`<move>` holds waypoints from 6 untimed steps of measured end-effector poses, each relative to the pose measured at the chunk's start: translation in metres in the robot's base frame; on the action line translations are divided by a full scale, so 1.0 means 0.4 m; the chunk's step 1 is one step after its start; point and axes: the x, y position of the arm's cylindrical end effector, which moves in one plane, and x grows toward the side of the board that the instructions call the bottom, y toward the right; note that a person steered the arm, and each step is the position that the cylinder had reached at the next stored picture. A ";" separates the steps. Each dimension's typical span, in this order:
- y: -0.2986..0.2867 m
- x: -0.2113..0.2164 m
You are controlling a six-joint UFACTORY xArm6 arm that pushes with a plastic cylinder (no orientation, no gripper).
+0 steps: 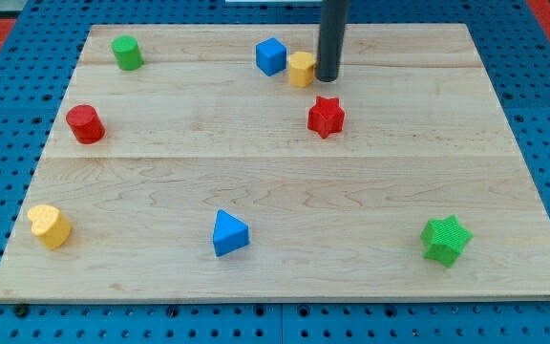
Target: Place the yellow hexagon in between blue cube and red circle
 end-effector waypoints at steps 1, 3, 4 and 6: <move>0.028 -0.051; -0.379 0.040; -0.361 -0.046; -0.239 -0.122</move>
